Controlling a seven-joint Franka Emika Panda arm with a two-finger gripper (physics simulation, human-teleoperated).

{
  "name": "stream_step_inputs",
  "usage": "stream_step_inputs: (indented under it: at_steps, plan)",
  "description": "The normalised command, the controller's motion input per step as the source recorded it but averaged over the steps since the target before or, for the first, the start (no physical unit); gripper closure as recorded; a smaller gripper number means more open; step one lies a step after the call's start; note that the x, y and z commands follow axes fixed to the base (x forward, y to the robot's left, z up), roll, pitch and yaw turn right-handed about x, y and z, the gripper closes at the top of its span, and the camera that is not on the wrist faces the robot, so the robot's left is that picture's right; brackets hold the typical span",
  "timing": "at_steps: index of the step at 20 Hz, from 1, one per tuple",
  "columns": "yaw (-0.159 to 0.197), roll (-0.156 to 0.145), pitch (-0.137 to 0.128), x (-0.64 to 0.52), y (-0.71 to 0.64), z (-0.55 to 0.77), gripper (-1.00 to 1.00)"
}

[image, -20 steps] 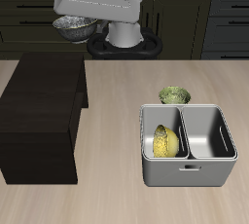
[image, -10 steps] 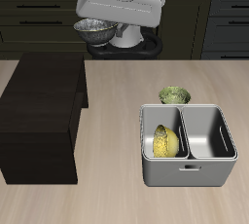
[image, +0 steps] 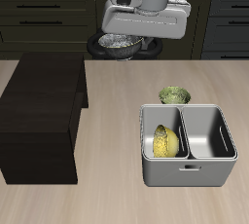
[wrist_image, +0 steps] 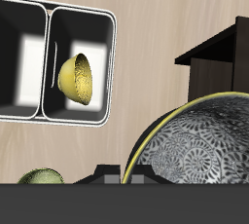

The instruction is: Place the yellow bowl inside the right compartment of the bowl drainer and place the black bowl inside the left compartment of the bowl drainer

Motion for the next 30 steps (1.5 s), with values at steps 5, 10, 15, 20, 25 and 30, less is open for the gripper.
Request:
stream_step_inputs:
  at_steps: [5, 10, 15, 20, 25, 30]
  plan:
    - [0.026, 0.066, 0.015, 0.04, 0.58, -0.07, 1.00]
    - [0.016, 0.055, -0.027, 0.05, 0.46, 0.12, 1.00]
    - [-0.033, 0.017, 0.002, 0.19, 0.33, 0.15, 1.00]
    - [-0.001, 0.028, -0.001, 0.19, 0.34, 0.06, 1.00]
    - [-0.019, 0.017, 0.017, 0.23, 0.37, 0.00, 1.00]
    - [-0.002, 0.002, 0.008, 0.13, 0.33, -0.03, 1.00]
